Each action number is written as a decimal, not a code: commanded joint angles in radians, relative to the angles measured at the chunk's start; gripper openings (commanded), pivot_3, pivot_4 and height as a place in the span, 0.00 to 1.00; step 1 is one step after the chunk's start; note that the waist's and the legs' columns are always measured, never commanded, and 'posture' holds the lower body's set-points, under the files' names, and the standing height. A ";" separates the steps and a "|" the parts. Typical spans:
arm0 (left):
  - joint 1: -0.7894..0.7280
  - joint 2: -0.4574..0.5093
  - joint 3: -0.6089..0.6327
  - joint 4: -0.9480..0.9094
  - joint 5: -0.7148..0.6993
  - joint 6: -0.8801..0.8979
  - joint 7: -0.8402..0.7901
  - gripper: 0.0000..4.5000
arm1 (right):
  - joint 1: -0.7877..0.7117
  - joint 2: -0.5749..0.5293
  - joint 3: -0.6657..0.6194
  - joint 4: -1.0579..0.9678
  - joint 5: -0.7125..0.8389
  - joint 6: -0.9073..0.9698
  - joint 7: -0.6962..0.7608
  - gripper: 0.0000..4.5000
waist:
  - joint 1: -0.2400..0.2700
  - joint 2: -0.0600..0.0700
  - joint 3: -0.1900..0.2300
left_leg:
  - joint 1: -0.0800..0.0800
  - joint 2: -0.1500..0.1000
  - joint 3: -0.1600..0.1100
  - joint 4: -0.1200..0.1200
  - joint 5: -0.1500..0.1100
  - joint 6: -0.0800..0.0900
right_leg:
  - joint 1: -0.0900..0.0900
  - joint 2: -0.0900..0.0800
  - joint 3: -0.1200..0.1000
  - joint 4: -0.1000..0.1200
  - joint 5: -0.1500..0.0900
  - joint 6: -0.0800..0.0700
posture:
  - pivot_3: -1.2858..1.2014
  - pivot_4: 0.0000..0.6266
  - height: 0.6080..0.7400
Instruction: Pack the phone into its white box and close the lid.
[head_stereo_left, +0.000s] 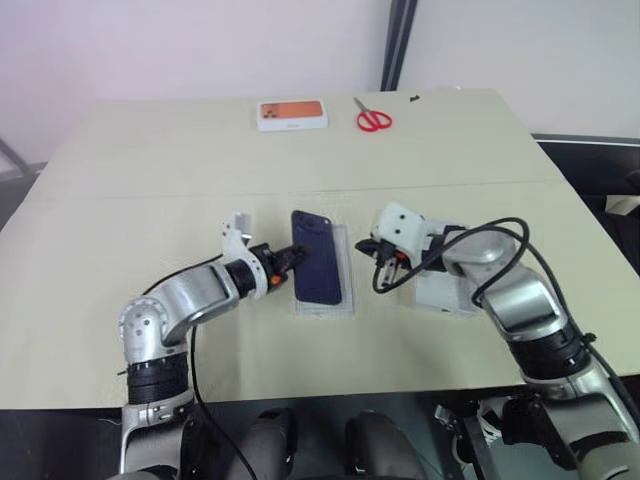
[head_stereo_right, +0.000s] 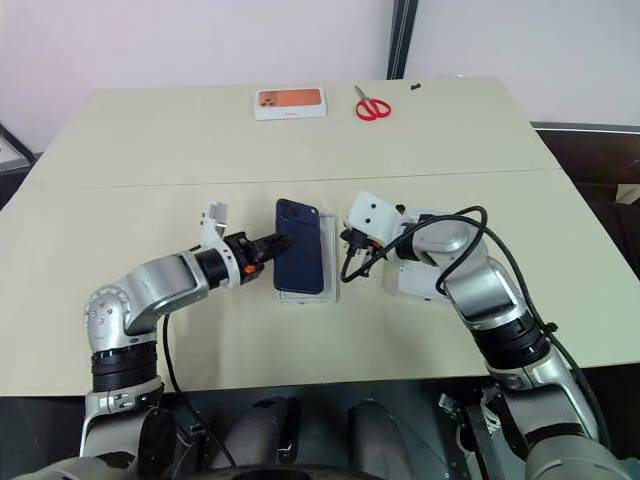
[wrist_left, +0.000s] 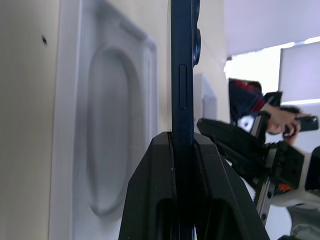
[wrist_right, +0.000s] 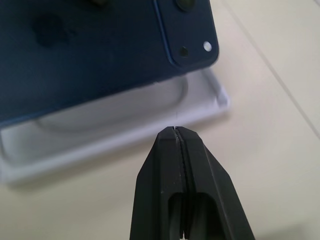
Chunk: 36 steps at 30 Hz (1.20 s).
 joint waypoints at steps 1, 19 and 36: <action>-0.007 0.017 -0.050 -0.028 -0.020 -0.065 -0.020 0.01 | 0.049 -0.036 -0.049 -0.044 0.061 -0.045 0.040 0.00 | 0.002 0.000 0.000 | 0.000 0.000 0.000 0.000 0.000 0.000 | 0.000 0.000 0.000 0.000 0.000 0.000 | 0.52 0.24 1.00; -0.072 0.051 -0.147 0.121 0.107 -0.118 -0.154 0.01 | 0.175 -0.089 -0.132 -0.103 0.211 -0.074 0.067 0.00 | 0.019 0.000 0.000 | 0.000 0.000 0.000 0.002 0.000 0.001 | 0.003 0.000 0.000 -0.002 0.000 0.000 | 0.52 0.24 1.00; -0.121 0.013 -0.139 0.193 0.178 -0.071 -0.240 0.01 | 0.206 -0.082 -0.189 -0.123 0.334 -0.020 0.067 0.00 | 0.025 0.000 0.000 | 0.000 0.000 0.000 0.003 -0.001 0.001 | 0.003 0.000 0.000 -0.002 0.000 0.000 | 0.52 0.24 1.00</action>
